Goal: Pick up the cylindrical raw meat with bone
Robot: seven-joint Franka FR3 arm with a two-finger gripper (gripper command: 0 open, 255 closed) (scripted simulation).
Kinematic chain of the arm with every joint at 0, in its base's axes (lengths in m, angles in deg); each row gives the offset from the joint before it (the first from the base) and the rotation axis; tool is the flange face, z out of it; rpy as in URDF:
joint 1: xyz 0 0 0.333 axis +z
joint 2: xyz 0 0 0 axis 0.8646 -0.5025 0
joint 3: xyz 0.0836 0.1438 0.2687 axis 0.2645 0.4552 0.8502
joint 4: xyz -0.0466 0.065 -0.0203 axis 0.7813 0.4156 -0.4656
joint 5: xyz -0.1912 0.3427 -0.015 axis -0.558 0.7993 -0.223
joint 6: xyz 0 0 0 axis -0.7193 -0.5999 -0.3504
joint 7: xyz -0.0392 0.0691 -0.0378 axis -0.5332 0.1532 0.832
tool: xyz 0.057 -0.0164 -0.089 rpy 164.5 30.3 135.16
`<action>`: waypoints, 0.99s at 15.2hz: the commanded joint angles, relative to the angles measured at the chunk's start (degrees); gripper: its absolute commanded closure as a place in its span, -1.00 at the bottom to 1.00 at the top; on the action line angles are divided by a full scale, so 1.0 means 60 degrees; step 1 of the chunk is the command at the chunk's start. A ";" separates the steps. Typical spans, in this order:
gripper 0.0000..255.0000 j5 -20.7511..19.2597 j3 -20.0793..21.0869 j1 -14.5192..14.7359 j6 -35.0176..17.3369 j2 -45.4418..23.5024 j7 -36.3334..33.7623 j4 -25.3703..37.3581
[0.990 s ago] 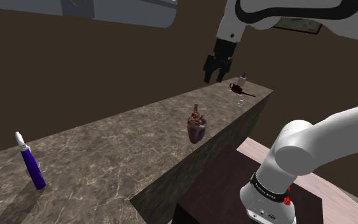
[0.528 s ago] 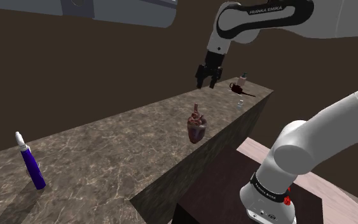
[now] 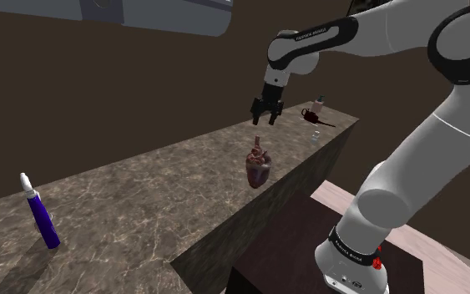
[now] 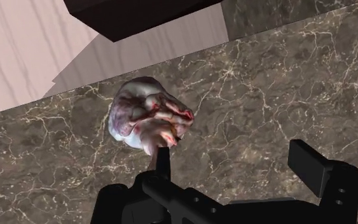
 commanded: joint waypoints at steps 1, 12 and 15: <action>-1.00 0.0152 -0.0210 -0.0106 -0.0208 -0.0676 0.0237 0.0326; -1.00 0.1014 -0.0621 -0.0526 -0.1183 -0.3212 0.1068 0.1328; -1.00 0.1122 -0.0600 -0.0538 -0.1521 -0.3425 0.1173 0.1183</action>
